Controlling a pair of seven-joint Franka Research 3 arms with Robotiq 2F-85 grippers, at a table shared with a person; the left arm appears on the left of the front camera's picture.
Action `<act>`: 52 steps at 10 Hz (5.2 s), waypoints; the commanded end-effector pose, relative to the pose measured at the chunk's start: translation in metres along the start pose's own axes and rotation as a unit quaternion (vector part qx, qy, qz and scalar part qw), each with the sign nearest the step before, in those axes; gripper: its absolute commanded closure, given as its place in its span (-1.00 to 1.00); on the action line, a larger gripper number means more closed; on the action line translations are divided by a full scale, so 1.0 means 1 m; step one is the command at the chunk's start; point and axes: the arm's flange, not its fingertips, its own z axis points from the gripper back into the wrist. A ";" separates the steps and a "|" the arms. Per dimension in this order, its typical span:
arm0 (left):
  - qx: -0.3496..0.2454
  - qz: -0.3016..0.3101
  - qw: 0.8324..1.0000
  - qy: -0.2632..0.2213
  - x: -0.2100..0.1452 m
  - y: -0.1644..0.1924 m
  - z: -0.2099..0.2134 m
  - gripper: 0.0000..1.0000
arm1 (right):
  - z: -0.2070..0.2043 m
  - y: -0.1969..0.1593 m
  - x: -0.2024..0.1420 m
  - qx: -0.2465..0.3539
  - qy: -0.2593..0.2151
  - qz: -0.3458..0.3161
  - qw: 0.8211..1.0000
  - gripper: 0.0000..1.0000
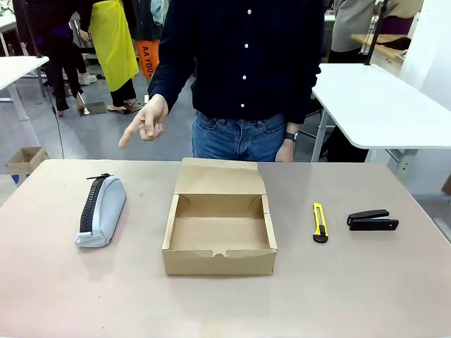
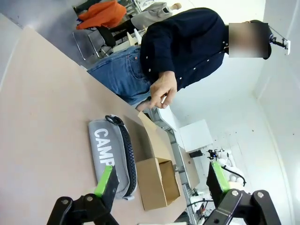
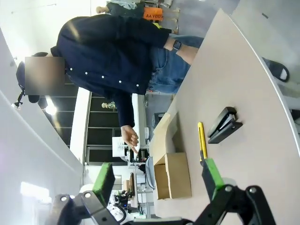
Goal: Pack the items into the box.
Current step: Pick up the item specified by the human and place it in the Mailer Box.
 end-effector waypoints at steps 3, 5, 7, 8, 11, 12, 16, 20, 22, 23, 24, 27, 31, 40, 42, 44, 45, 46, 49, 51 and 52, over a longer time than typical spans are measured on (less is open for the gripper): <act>-0.014 -0.008 1.000 -0.007 -0.001 -0.007 0.003 -1.00 | 0.006 0.011 -0.002 0.007 -0.002 0.018 1.000 -1.00; -0.014 -0.008 1.000 -0.007 -0.001 -0.007 0.003 -1.00 | 0.006 0.011 -0.002 0.007 -0.002 0.018 1.000 -1.00; -0.014 -0.008 1.000 -0.007 -0.001 -0.007 0.003 -1.00 | 0.006 0.011 -0.002 0.007 -0.002 0.018 1.000 -1.00; -0.003 -0.002 1.000 0.001 -0.001 -0.006 0.005 -1.00 | 0.006 0.011 -0.002 0.007 -0.002 0.018 1.000 -1.00; 0.040 0.002 0.996 0.079 -0.011 -0.060 -0.051 -1.00 | 0.006 0.011 -0.002 0.007 -0.002 0.018 1.000 -1.00; 0.089 -0.007 0.989 0.120 -0.013 -0.086 -0.091 -1.00 | 0.006 0.011 -0.002 0.007 -0.002 0.018 1.000 -1.00; 0.312 -0.096 0.920 0.217 -0.031 -0.152 -0.218 -1.00 | 0.006 0.011 -0.002 0.007 -0.002 0.018 1.000 -1.00; 0.457 -0.219 0.798 0.326 -0.044 -0.209 -0.310 -1.00 | 0.006 0.011 -0.002 0.007 -0.002 0.018 1.000 -1.00; 0.502 -0.213 0.778 0.310 -0.039 -0.205 -0.326 -1.00 | 0.006 0.011 -0.002 0.007 -0.002 0.018 1.000 -1.00; 0.469 -0.225 0.797 0.308 -0.058 -0.204 -0.315 -1.00 | 0.006 0.011 -0.002 0.007 -0.002 0.018 1.000 -1.00; 0.469 -0.225 0.797 0.308 -0.058 -0.204 -0.315 -1.00 | 0.006 0.011 -0.002 0.007 -0.002 0.018 1.000 -1.00; 0.469 -0.225 0.797 0.308 -0.058 -0.204 -0.315 -1.00 | 0.006 0.011 -0.002 0.007 -0.002 0.018 1.000 -1.00; 0.505 -0.209 0.790 0.279 -0.067 -0.186 -0.326 -1.00 | 0.006 0.011 -0.002 0.007 -0.002 0.018 1.000 -1.00; 0.553 -0.121 0.755 0.331 -0.109 -0.052 -0.357 -1.00 | 0.006 0.011 -0.002 0.007 -0.002 0.018 1.000 -1.00; 0.565 -0.113 0.751 0.323 -0.109 -0.034 -0.362 -1.00 | 0.006 0.011 -0.002 0.007 -0.002 0.018 1.000 -1.00; 0.564 -0.113 0.752 0.321 -0.110 -0.031 -0.363 -1.00 | 0.006 0.011 -0.002 0.007 -0.002 0.018 1.000 -1.00; 0.562 -0.114 0.754 0.320 -0.110 -0.031 -0.363 -1.00 | 0.006 0.011 -0.002 0.007 -0.002 0.018 1.000 -1.00; 0.565 -0.112 0.755 0.314 -0.108 -0.032 -0.362 -1.00 | 0.006 0.011 -0.002 0.007 -0.002 0.018 1.000 -1.00; 0.569 -0.113 0.751 0.315 -0.109 -0.032 -0.362 0.19 | 0.006 0.011 -0.002 0.007 -0.002 0.018 1.000 -1.00; 0.566 -0.114 0.753 0.315 -0.108 -0.033 -0.361 1.00 | 0.006 0.011 -0.002 0.007 -0.002 0.018 1.000 -1.00; 0.565 -0.115 0.754 0.314 -0.108 -0.033 -0.360 1.00 | 0.006 0.011 -0.002 0.007 -0.002 0.018 1.000 -1.00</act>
